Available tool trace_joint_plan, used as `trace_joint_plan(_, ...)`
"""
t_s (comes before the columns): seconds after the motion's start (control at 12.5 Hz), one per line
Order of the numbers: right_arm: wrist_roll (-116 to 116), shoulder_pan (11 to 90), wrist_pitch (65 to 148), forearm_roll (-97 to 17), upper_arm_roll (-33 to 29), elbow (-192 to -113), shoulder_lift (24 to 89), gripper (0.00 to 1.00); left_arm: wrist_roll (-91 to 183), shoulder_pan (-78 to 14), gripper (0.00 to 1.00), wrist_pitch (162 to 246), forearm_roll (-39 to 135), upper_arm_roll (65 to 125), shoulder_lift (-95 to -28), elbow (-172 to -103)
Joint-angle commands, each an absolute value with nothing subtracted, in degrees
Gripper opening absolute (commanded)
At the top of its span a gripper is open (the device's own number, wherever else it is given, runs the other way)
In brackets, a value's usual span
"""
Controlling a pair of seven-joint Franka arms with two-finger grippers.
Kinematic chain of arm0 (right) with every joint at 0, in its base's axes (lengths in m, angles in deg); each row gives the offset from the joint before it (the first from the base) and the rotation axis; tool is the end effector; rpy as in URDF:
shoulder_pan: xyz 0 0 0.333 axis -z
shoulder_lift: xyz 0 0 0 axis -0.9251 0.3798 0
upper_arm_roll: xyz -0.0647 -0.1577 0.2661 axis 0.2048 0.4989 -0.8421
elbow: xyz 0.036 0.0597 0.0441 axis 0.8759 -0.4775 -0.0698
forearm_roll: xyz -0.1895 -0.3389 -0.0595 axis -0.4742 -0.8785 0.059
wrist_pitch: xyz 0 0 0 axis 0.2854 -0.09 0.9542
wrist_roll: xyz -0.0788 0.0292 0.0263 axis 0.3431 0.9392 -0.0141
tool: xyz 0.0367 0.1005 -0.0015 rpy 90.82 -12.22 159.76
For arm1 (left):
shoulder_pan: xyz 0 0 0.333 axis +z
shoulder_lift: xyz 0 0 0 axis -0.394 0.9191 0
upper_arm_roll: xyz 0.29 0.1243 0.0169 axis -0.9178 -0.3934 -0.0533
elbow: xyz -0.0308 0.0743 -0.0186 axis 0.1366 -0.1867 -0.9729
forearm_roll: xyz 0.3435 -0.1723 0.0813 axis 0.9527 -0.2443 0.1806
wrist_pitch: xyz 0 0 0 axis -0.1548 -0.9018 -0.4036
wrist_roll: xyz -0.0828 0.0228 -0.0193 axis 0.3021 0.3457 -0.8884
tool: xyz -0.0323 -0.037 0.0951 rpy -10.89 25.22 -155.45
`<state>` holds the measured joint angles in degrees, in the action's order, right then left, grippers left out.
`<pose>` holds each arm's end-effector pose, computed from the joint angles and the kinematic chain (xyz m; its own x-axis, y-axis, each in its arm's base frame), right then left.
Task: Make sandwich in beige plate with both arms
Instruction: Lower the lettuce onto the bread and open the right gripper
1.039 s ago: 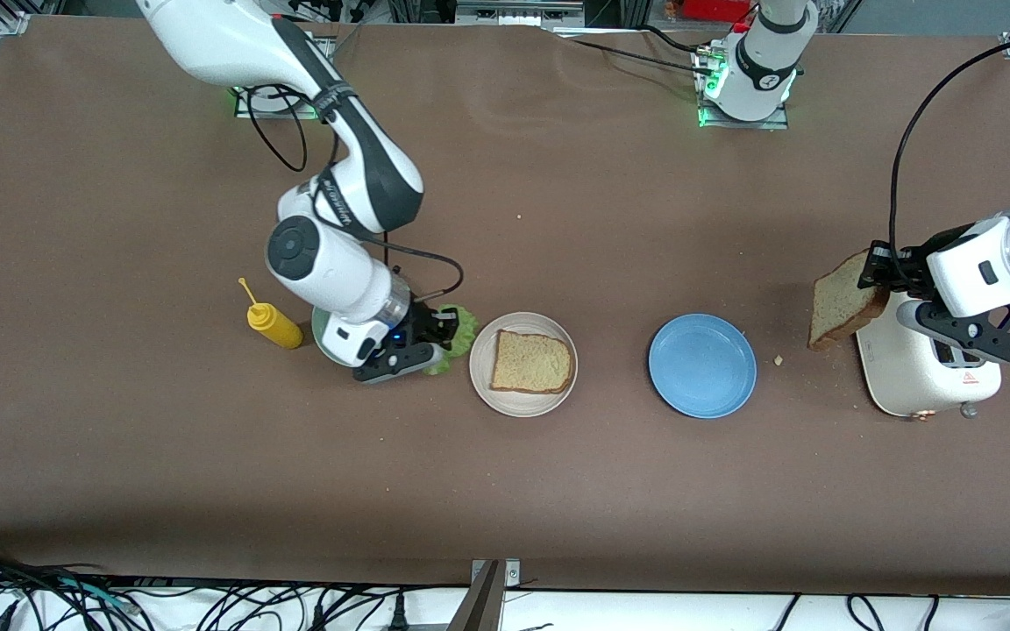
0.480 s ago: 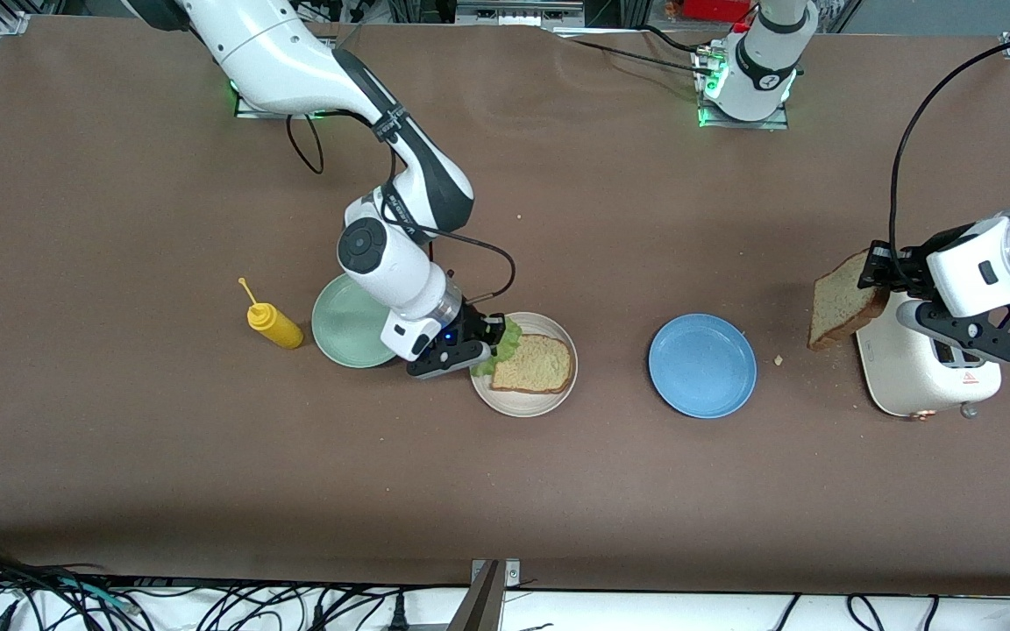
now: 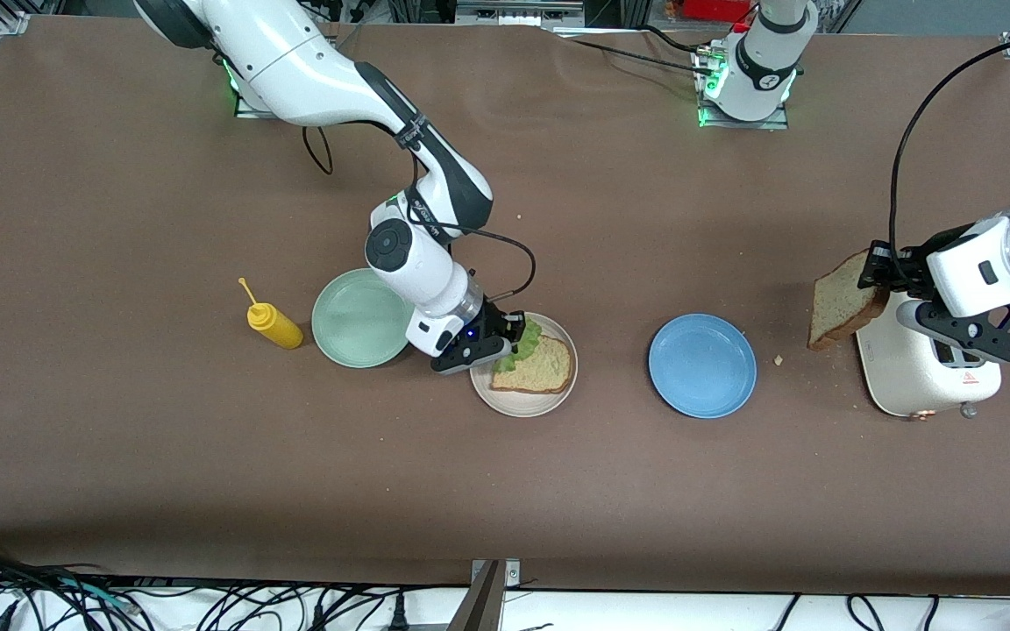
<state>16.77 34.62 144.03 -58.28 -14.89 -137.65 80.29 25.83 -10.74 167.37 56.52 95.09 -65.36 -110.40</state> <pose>0.5925 0.4654 0.2291 0.9635 0.1283 0.2351 0.2137 -0.8972 -0.3865 0.6373 -0.0280 0.5366 0.9221 -0.3376 -0.1888 -0.3058 -0.9352 0.1787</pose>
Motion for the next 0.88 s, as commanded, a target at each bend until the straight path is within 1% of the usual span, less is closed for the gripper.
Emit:
trace_joint_plan(0.0,16.5,33.7,146.4,-57.7,-15.2,-135.5,82.3,0.5,26.5,-10.8,0.0,166.4,58.4,95.5,-66.0,-109.9)
trace_joint_plan(0.08,15.8,33.7,146.5,-57.8,-15.2,-135.5,82.3,0.5,26.5,-10.8,0.0,166.4,58.4,95.5,-65.9,-109.9)
trace_joint_plan(0.16,15.5,33.8,146.5,-57.8,-15.2,-135.5,82.3,0.58,26.5,-10.8,0.0,166.4,58.4,95.5,-65.9,-109.9)
trace_joint_plan(0.24,15.3,33.8,146.5,-57.8,-15.2,-135.4,82.3,0.59,26.5,-10.8,0.0,166.4,58.4,95.5,-66.0,-109.9)
trace_joint_plan(0.56,13.9,34.2,146.5,-57.8,-15.2,-135.4,81.8,0.59,26.5,-10.8,0.0,166.4,58.1,95.3,-66.0,-110.0)
trace_joint_plan(0.64,13.7,34.5,146.1,-57.8,-15.2,-135.5,81.3,0.61,26.5,-10.8,0.0,166.4,58.0,95.3,-66.0,-109.9)
trace_joint_plan(0.8,13.6,35.5,145.7,-57.8,-15.2,-136.5,79.8,1.0,26.5,-10.8,0.0,166.4,58.0,95.2,-66.0,-110.0)
